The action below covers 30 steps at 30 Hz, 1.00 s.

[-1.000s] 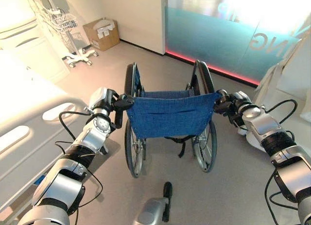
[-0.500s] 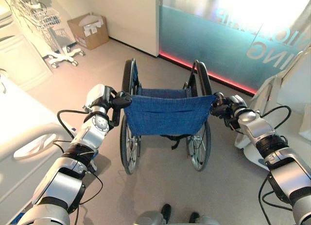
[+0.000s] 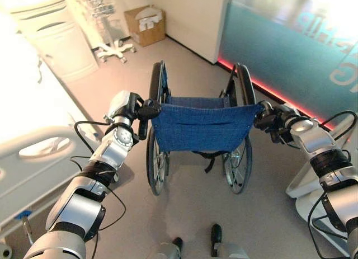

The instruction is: Push the wheelchair next to the bed

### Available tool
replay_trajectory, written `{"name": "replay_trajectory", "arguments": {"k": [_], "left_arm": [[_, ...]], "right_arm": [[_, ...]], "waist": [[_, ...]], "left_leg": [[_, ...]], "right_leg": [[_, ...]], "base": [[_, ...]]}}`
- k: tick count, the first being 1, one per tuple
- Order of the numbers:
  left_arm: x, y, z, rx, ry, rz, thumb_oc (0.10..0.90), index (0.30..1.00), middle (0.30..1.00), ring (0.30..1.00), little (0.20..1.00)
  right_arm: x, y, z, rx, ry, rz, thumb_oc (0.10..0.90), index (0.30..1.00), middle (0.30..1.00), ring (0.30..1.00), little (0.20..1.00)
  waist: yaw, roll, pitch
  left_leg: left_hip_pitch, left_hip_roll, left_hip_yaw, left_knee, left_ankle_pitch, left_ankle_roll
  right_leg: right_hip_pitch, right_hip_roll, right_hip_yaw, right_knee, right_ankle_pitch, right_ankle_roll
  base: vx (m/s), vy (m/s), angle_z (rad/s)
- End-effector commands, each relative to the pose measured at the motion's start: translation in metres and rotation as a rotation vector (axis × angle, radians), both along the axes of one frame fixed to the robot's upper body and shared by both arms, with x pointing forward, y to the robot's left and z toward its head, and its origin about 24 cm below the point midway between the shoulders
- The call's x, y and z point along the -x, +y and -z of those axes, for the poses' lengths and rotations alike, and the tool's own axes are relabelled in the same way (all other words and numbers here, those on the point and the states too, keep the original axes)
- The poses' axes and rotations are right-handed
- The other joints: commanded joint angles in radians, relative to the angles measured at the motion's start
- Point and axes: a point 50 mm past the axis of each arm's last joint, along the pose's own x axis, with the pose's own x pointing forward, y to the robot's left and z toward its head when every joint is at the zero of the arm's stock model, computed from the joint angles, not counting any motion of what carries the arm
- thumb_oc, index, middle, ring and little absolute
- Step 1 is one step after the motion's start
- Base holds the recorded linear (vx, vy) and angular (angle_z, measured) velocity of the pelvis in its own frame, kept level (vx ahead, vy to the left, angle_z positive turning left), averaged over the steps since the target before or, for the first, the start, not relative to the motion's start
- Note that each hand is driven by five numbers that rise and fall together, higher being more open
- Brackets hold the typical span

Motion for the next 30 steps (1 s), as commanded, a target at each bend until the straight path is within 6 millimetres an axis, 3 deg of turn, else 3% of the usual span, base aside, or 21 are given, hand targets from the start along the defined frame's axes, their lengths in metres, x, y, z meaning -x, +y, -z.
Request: {"name": "replay_trajectory", "arguments": {"k": [1, 6, 7, 8, 10, 13, 15, 16, 18, 20, 22, 23, 24, 25, 26, 27, 28, 29, 30], "left_arm": [[0.039, -0.029, 0.087, 0.014, 0.352, 0.224, 0.4, 0.3, 0.3, 0.3, 0.3], [0.042, -0.031, 0.09, 0.032, 0.348, 0.21, 0.4, 0.3, 0.3, 0.3, 0.3], [0.043, -0.031, 0.092, 0.042, 0.351, 0.203, 0.4, 0.3, 0.3, 0.3, 0.3], [0.043, -0.031, 0.092, 0.043, 0.351, 0.203, 0.4, 0.3, 0.3, 0.3, 0.3], [0.043, -0.033, 0.096, 0.043, 0.371, 0.222, 0.4, 0.3, 0.3, 0.3, 0.3], [0.045, -0.037, 0.099, 0.035, 0.39, 0.233, 0.4, 0.3, 0.3, 0.3, 0.3], [0.044, -0.04, 0.099, 0.031, 0.388, 0.237, 0.4, 0.3, 0.3, 0.3, 0.3], [0.044, -0.042, 0.097, 0.028, 0.372, 0.236, 0.4, 0.3, 0.3, 0.3, 0.3], [0.043, -0.043, 0.093, 0.034, 0.354, 0.237, 0.4, 0.3, 0.3, 0.3, 0.3], [0.041, -0.041, 0.086, 0.047, 0.333, 0.23, 0.4, 0.3, 0.3, 0.3, 0.3], [0.044, -0.035, 0.086, 0.065, 0.323, 0.208, 0.4, 0.3, 0.3, 0.3, 0.3], [0.046, -0.029, 0.087, 0.079, 0.313, 0.191, 0.4, 0.3, 0.3, 0.3, 0.3], [0.048, -0.023, 0.088, 0.084, 0.321, 0.177, 0.4, 0.3, 0.3, 0.3, 0.3], [0.048, -0.021, 0.089, 0.085, 0.324, 0.172, 0.4, 0.3, 0.3, 0.3, 0.3], [0.051, -0.013, 0.091, 0.098, 0.335, 0.152, 0.4, 0.3, 0.3, 0.3, 0.3], [0.052, -0.01, 0.093, 0.105, 0.347, 0.144, 0.4, 0.3, 0.3, 0.3, 0.3], [0.052, -0.01, 0.093, 0.105, 0.347, 0.144, 0.4, 0.3, 0.3, 0.3, 0.3], [0.055, -0.008, 0.096, 0.091, 0.364, 0.14, 0.4, 0.3, 0.3, 0.3, 0.3], [0.059, -0.007, 0.101, 0.079, 0.377, 0.139, 0.4, 0.3, 0.3, 0.3, 0.3]], "right_arm": [[-0.009, 0.002, -0.063, 0.29, -0.098, -0.161, 0.4, 0.3, 0.3, 0.3, 0.3], [-0.008, 0.011, -0.069, 0.334, -0.096, -0.226, 0.4, 0.3, 0.3, 0.3, 0.3], [-0.009, 0.015, -0.07, 0.361, -0.083, -0.252, 0.4, 0.3, 0.3, 0.3, 0.3], [-0.009, 0.015, -0.07, 0.361, -0.083, -0.253, 0.4, 0.3, 0.3, 0.3, 0.3], [-0.007, 0.012, -0.063, 0.39, -0.044, -0.251, 0.4, 0.3, 0.3, 0.3, 0.3], [-0.004, 0.008, -0.054, 0.381, -0.027, -0.239, 0.4, 0.3, 0.3, 0.3, 0.3], [-0.004, 0.008, -0.046, 0.371, -0.027, -0.236, 0.4, 0.3, 0.3, 0.3, 0.3], [-0.005, 0.013, -0.043, 0.373, -0.035, -0.239, 0.4, 0.3, 0.3, 0.3, 0.3], [-0.007, 0.017, -0.039, 0.372, -0.045, -0.236, 0.4, 0.3, 0.3, 0.3, 0.3], [-0.008, 0.023, -0.035, 0.372, -0.065, -0.244, 0.4, 0.3, 0.3, 0.3, 0.3], [-0.01, 0.028, -0.033, 0.384, -0.074, -0.264, 0.4, 0.3, 0.3, 0.3, 0.3], [-0.011, 0.032, -0.032, 0.391, -0.078, -0.286, 0.4, 0.3, 0.3, 0.3, 0.3], [-0.012, 0.035, -0.027, 0.378, -0.08, -0.294, 0.4, 0.3, 0.3, 0.3, 0.3], [-0.012, 0.035, -0.026, 0.377, -0.078, -0.298, 0.4, 0.3, 0.3, 0.3, 0.3], [-0.012, 0.038, -0.018, 0.371, -0.066, -0.318, 0.4, 0.3, 0.3, 0.3, 0.3], [-0.01, 0.037, -0.012, 0.368, -0.055, -0.33, 0.4, 0.3, 0.3, 0.3, 0.3], [-0.01, 0.037, -0.012, 0.369, -0.055, -0.33, 0.4, 0.3, 0.3, 0.3, 0.3], [-0.007, 0.037, -0.002, 0.361, -0.044, -0.35, 0.4, 0.3, 0.3, 0.3, 0.3], [-0.004, 0.036, 0.005, 0.346, -0.034, -0.358, 0.4, 0.3, 0.3, 0.3, 0.3]], "waist": [[0.024, -0.081, 0.045], [0.023, -0.077, 0.051], [0.01, -0.07, 0.044], [0.01, -0.069, 0.044], [-0.019, -0.075, 0.028], [-0.018, -0.094, 0.033], [0.017, -0.102, 0.067], [0.049, -0.096, 0.09], [0.076, -0.075, 0.113], [0.129, -0.025, 0.127], [0.161, -0.008, 0.121], [0.175, -0.003, 0.113], [0.18, -0.011, 0.102], [0.182, -0.014, 0.099], [0.195, -0.027, 0.085], [0.202, -0.035, 0.07], [0.204, -0.033, 0.067], [0.207, -0.049, 0.045], [0.209, -0.058, 0.025]], "left_leg": [[0.048, 0.07, 0.013, 0.007, 0.029, -0.039], [0.057, 0.093, 0.006, 0.004, 0.082, -0.047], [0.076, 0.124, 0.027, 0.013, 0.117, -0.054], [0.077, 0.124, 0.027, 0.013, 0.117, -0.054], [0.086, 0.202, 0.123, 0.113, 0.239, -0.07], [0.033, 0.206, 0.176, 0.223, 0.251, -0.06], [-0.067, 0.109, 0.176, 0.261, 0.178, -0.026], [-0.148, 0.009, 0.199, 0.219, 0.158, -0.014], [-0.221, -0.027, 0.262, 0.169, 0.191, -0.022], [-0.304, -0.09, 0.316, 0.005, 0.296, -0.046], [-0.313, -0.118, 0.301, -0.059, 0.329, -0.043], [-0.297, -0.116, 0.318, -0.067, 0.308, -0.023], [-0.28, -0.116, 0.317, -0.029, 0.256, 0.011], [-0.283, -0.116, 0.314, -0.017, 0.244, 0.016], [-0.293, -0.113, 0.308, 0.024, 0.199, 0.044], [-0.277, -0.106, 0.313, 0.03, 0.18, 0.066], [-0.28, -0.102, 0.314, 0.029, 0.182, 0.065], [-0.258, -0.113, 0.309, 0.022, 0.172, 0.082], [-0.249, -0.116, 0.31, 0.019, 0.168, 0.092]], "right_leg": [[-0.09, -0.078, 0.045, 0.115, -0.007, 0.085], [-0.063, -0.049, 0.026, 0.133, -0.049, 0.058], [-0.071, -0.036, 0.01, 0.156, -0.069, 0.043], [-0.071, -0.035, 0.01, 0.157, -0.07, 0.043], [-0.064, -0.015, -0.047, 0.173, -0.094, 0.007], [-0.014, 0.009, -0.079, 0.163, -0.115, -0.023], [0.044, 0.028, -0.06, 0.146, -0.122, -0.023], [0.083, 0.056, -0.036, 0.129, -0.124, -0.02], [0.126, 0.09, -0.035, 0.117, -0.142, -0.024], [0.197, 0.157, -0.002, 0.103, -0.169, -0.024], [0.225, 0.181, 0.021, 0.108, -0.189, -0.024], [0.224, 0.175, 0.014, 0.128, -0.208, -0.021], [0.221, 0.156, 0.012, 0.171, -0.225, -0.011], [0.222, 0.153, 0.012, 0.181, -0.227, -0.009], [0.226, 0.138, 0.008, 0.233, -0.229, -0.001], [0.23, 0.124, -0.001, 0.306, -0.21, 0.016], [0.227, 0.127, 0.001, 0.304, -0.206, 0.015], [0.244, 0.114, 0.004, 0.387, -0.161, 0.045], [0.236, 0.106, 0.01, 0.438, -0.075, 0.082]], "base": [[0.29, -0.213, 0.18], [0.27, -0.16, 0.15], [0.27, -0.153, 0.06], [0.27, -0.155, 0.12], [0.27, -0.225, 0.25], [0.36, -0.334, 0.81], [0.34, -0.191, 0.4], [0.35, -0.117, -0.18], [0.31, -0.081, -0.4], [0.44, -0.029, -0.71], [0.45, 0.046, -0.75], [0.52, 0.116, -1.3], [0.39, 0.102, -1.41], [0.36, 0.071, -0.9], [0.39, 0.081, -0.33], [0.35, 0.077, -0.03], [0.44, 0.12, 0.13], [0.41, 0.108, 0.22], [0.47, 0.124, 0.24]]}}
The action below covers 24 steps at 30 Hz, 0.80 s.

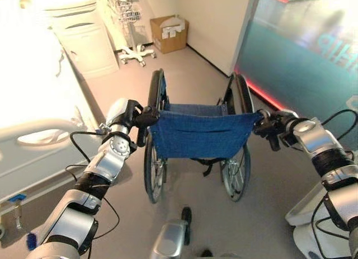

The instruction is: Push the wheelchair next to the bed

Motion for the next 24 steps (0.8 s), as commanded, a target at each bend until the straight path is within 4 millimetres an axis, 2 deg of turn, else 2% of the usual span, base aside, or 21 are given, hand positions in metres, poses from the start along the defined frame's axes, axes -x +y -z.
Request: {"name": "replay_trajectory", "arguments": {"k": [1, 3, 5, 7, 8, 9, 10, 12, 13, 15, 18, 20, 22, 24], "left_arm": [[0.044, -0.024, 0.098, 0.065, 0.385, 0.169, 0.4, 0.3, 0.3, 0.3, 0.3], [0.047, -0.023, 0.104, 0.05, 0.402, 0.165, 0.4, 0.3, 0.3, 0.3, 0.3], [0.044, -0.027, 0.105, 0.016, 0.401, 0.173, 0.4, 0.3, 0.3, 0.3, 0.3], [0.041, -0.026, 0.101, 0.0, 0.391, 0.176, 0.4, 0.3, 0.3, 0.3, 0.3], [0.032, -0.025, 0.089, -0.019, 0.361, 0.18, 0.4, 0.3, 0.3, 0.3, 0.3], [0.031, -0.025, 0.088, -0.02, 0.359, 0.182, 0.4, 0.3, 0.3, 0.3, 0.3], [0.027, -0.026, 0.083, -0.018, 0.349, 0.188, 0.4, 0.3, 0.3, 0.3, 0.3], [0.024, -0.029, 0.079, -0.009, 0.346, 0.197, 0.4, 0.3, 0.3, 0.3, 0.3], [0.023, -0.032, 0.078, -0.001, 0.346, 0.204, 0.4, 0.3, 0.3, 0.3, 0.3], [0.022, -0.033, 0.077, 0.002, 0.346, 0.204, 0.4, 0.3, 0.3, 0.3, 0.3], [0.023, -0.037, 0.075, -0.01, 0.342, 0.224, 0.4, 0.3, 0.3, 0.3, 0.3], [0.023, -0.041, 0.074, -0.022, 0.34, 0.265, 0.4, 0.3, 0.3, 0.3, 0.3], [0.024, -0.042, 0.077, 0.021, 0.352, 0.255, 0.4, 0.3, 0.3, 0.3, 0.3], [0.024, -0.041, 0.08, 0.033, 0.36, 0.237, 0.4, 0.3, 0.3, 0.3, 0.3]], "right_arm": [[-0.005, 0.027, -0.021, 0.327, -0.17, -0.318, 0.4, 0.3, 0.3, 0.3, 0.3], [-0.002, 0.025, -0.018, 0.333, -0.159, -0.331, 0.4, 0.3, 0.3, 0.3, 0.3], [-0.007, 0.031, -0.025, 0.323, -0.184, -0.322, 0.4, 0.3, 0.3, 0.3, 0.3], [-0.01, 0.034, -0.031, 0.317, -0.202, -0.313, 0.4, 0.3, 0.3, 0.3, 0.3], [-0.015, 0.037, -0.043, 0.319, -0.243, -0.286, 0.4, 0.3, 0.3, 0.3, 0.3], [-0.016, 0.037, -0.045, 0.319, -0.246, -0.282, 0.4, 0.3, 0.3, 0.3, 0.3], [-0.018, 0.035, -0.051, 0.321, -0.256, -0.263, 0.4, 0.3, 0.3, 0.3, 0.3], [-0.019, 0.031, -0.058, 0.331, -0.261, -0.239, 0.4, 0.3, 0.3, 0.3, 0.3], [-0.019, 0.029, -0.065, 0.336, -0.262, -0.225, 0.4, 0.3, 0.3, 0.3, 0.3], [-0.019, 0.03, -0.072, 0.339, -0.265, -0.219, 0.4, 0.3, 0.3, 0.3, 0.3], [-0.02, 0.029, -0.085, 0.353, -0.273, -0.2, 0.4, 0.3, 0.3, 0.3, 0.3], [-0.019, 0.021, -0.09, 0.355, -0.277, -0.153, 0.4, 0.3, 0.3, 0.3, 0.3], [-0.019, 0.019, -0.097, 0.375, -0.279, -0.163, 0.4, 0.3, 0.3, 0.3, 0.3], [-0.02, 0.023, -0.1, 0.387, -0.283, -0.187, 0.4, 0.3, 0.3, 0.3, 0.3]], "waist": [[0.033, -0.042, 0.009], [0.019, -0.04, 0.003], [0.012, -0.022, 0.015], [-0.002, -0.018, 0.03], [-0.029, -0.009, 0.067], [-0.034, -0.009, 0.072], [-0.052, -0.014, 0.087], [-0.082, -0.017, 0.095], [-0.092, -0.014, 0.097], [-0.094, -0.02, 0.094], [-0.099, -0.037, 0.087], [-0.104, -0.046, 0.072], [-0.112, -0.045, 0.07], [-0.11, -0.049, 0.073]], "left_leg": [[-0.014, -0.049, -0.012, -0.085, 0.058, 0.07], [0.016, -0.06, -0.053, -0.093, 0.046, 0.071], [0.034, -0.061, -0.127, -0.101, 0.049, 0.054], [0.059, -0.063, -0.166, -0.103, 0.04, 0.049], [0.088, -0.066, -0.229, -0.098, 0.02, 0.045], [0.092, -0.069, -0.237, -0.094, 0.014, 0.047], [0.106, -0.085, -0.269, -0.085, -0.011, 0.051], [0.14, -0.105, -0.319, -0.071, -0.061, 0.054], [0.162, -0.108, -0.356, -0.058, -0.088, 0.051], [0.18, -0.107, -0.378, -0.048, -0.111, 0.046], [0.181, -0.107, -0.415, -0.009, -0.146, 0.041], [0.165, -0.102, -0.442, 0.008, -0.157, 0.037], [0.157, -0.061, -0.441, 0.015, -0.15, 0.017], [0.179, -0.021, -0.422, 0.004, -0.145, -0.005]], "right_leg": [[0.052, 0.004, 0.129, 0.311, 0.229, 0.137], [-0.004, -0.042, 0.118, 0.333, 0.244, 0.146], [-0.056, -0.056, 0.122, 0.239, 0.192, 0.12], [-0.119, -0.079, 0.132, 0.17, 0.198, 0.119], [-0.229, -0.114, 0.162, 0.097, 0.246, 0.121], [-0.237, -0.121, 0.165, 0.088, 0.257, 0.123], [-0.298, -0.155, 0.198, 0.036, 0.324, 0.137], [-0.355, -0.198, 0.241, -0.067, 0.394, 0.163], [-0.355, -0.202, 0.264, -0.13, 0.407, 0.173], [-0.346, -0.208, 0.266, -0.182, 0.42, 0.181], [-0.335, -0.194, 0.315, -0.144, 0.418, 0.177], [-0.319, -0.181, 0.346, -0.135, 0.397, 0.176], [-0.322, -0.17, 0.327, -0.071, 0.358, 0.167], [-0.318, -0.181, 0.272, -0.049, 0.339, 0.161]], "base": [[0.35, 0.084, 0.21], [0.33, 0.015, 0.11], [0.27, -0.122, 0.15], [0.11, -0.18, -0.12], [0.07, -0.184, -0.14], [0.17, -0.232, 0.15], [0.3, -0.162, 0.41], [0.47, -0.204, 0.57], [0.49, -0.201, 0.64], [0.42, -0.207, 0.72], [0.4, -0.296, 0.51], [0.34, -0.328, 0.87], [0.38, -0.357, 0.83], [0.34, -0.288, 0.74]]}}
